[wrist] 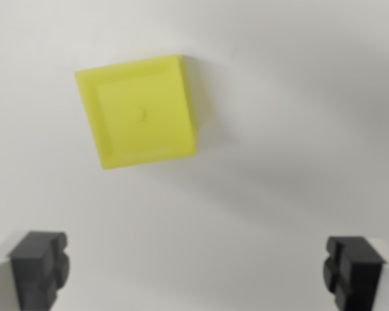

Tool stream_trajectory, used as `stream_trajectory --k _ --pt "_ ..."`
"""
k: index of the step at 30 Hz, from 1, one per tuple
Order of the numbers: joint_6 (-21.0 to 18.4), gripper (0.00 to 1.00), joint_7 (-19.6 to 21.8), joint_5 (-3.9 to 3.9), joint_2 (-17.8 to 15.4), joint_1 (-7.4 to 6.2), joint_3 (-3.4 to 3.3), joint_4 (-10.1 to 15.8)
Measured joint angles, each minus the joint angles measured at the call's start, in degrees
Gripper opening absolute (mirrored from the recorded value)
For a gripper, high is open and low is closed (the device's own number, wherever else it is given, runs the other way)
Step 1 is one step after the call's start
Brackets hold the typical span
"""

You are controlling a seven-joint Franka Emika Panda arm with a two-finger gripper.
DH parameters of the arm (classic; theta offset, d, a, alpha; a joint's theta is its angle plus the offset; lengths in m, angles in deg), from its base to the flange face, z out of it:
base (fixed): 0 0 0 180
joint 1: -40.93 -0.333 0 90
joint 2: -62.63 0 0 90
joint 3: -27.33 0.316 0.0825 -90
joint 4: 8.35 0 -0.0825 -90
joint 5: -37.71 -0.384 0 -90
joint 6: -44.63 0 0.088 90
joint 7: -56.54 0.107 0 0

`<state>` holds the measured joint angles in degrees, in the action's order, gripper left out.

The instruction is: Pick yellow cube

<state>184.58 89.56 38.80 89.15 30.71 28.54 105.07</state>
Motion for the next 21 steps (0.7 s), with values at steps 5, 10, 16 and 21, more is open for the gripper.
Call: stream_trajectory --k 5,10,16,21 --pt "1.08 1.00 -1.00 0.02 1.73 -0.58 0.00 -0.63" --pt "2.11 1.00 -1.99 0.05 3.49 -1.15 0.00 -1.32" --pt "3.27 1.00 -3.19 0.08 5.65 -1.84 0.00 -2.29" --pt "4.19 1.00 -4.19 0.11 7.48 -2.40 0.01 -3.19"
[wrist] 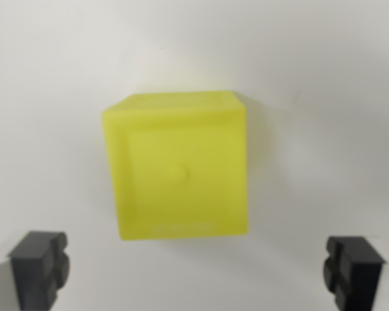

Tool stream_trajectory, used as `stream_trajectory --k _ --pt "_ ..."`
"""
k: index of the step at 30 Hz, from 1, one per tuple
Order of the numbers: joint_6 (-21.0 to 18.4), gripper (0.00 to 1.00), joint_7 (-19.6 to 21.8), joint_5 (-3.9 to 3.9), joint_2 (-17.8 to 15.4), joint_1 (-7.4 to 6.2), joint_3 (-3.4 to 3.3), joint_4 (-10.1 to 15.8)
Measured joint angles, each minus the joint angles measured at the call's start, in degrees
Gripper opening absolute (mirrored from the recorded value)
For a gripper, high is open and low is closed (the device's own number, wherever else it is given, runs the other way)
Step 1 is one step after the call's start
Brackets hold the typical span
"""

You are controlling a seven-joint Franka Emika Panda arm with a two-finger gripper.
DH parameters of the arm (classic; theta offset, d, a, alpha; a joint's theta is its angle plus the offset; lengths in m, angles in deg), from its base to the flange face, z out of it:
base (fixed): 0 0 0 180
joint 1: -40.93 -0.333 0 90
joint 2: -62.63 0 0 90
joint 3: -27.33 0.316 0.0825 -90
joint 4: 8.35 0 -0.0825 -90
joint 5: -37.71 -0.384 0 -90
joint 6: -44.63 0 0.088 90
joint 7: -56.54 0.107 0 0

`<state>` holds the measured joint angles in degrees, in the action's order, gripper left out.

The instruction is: Pick yellow cube

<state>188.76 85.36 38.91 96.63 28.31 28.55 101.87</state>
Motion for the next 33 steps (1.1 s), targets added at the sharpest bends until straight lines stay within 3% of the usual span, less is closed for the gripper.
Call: stream_trajectory --k 9,17,33 --pt "0.84 1.00 -1.73 0.03 2.26 -0.80 -0.03 -1.40" --pt "1.18 1.00 -1.77 0.02 2.74 -0.83 -0.06 -1.53" --pt "4.62 1.00 -1.63 0.20 7.69 -0.83 -0.06 -3.05"
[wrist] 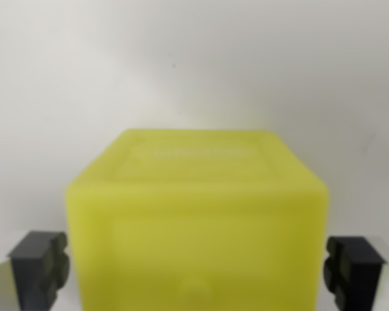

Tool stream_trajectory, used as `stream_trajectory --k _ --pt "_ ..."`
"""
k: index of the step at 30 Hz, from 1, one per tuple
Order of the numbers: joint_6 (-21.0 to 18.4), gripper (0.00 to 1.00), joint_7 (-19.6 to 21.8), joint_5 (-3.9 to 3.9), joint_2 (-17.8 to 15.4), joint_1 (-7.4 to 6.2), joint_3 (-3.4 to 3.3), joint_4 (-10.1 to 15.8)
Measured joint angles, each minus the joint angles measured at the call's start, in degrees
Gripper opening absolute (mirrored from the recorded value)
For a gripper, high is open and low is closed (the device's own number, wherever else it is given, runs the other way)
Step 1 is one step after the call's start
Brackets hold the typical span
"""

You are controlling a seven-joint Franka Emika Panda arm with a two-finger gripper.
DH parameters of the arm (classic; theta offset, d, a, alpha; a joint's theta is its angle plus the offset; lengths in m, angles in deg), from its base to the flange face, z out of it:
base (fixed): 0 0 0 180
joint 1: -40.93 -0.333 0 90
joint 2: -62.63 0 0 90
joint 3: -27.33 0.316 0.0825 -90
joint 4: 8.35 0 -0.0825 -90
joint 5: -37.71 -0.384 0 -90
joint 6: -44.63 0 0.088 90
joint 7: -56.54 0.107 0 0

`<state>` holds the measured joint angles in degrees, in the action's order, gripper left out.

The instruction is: Pick yellow cube

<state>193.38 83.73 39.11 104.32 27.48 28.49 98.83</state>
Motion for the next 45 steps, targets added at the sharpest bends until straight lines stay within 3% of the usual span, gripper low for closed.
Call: stream_trajectory --k 13,14,45 --pt "0.54 1.00 0.04 0.06 0.86 0.01 0.00 -0.34" --pt "0.54 0.00 0.04 0.06 0.86 0.02 0.00 -0.35" --pt "-5.58 0.00 -0.21 -0.26 -7.63 0.00 0.01 2.04"
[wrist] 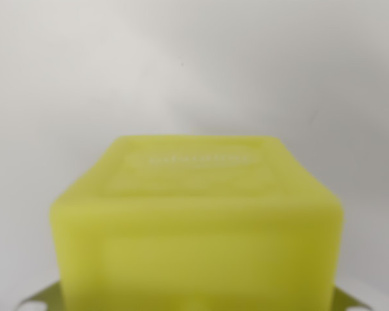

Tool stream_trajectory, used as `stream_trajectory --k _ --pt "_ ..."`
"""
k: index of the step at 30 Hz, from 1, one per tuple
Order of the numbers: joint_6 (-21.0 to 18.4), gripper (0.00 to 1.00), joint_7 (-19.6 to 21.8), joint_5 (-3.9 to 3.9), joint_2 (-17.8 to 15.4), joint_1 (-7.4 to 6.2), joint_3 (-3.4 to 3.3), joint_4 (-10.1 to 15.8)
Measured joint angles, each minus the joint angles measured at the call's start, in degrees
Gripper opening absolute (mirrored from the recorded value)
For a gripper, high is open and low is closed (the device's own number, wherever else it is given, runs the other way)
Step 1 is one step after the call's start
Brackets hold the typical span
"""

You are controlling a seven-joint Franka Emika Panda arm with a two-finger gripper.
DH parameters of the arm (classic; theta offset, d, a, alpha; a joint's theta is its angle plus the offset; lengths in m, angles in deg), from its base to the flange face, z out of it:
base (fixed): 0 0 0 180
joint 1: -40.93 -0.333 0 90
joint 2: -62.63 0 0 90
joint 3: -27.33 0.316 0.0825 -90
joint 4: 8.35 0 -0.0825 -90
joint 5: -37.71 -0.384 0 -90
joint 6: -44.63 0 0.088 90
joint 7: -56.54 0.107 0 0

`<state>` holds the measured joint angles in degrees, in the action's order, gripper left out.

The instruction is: Pick yellow cube

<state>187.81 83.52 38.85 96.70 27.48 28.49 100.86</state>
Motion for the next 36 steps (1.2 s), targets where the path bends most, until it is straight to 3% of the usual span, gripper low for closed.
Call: stream_trajectory --k 36 --pt "-9.58 0.00 -0.27 -0.44 -9.46 -0.05 0.00 -0.07"
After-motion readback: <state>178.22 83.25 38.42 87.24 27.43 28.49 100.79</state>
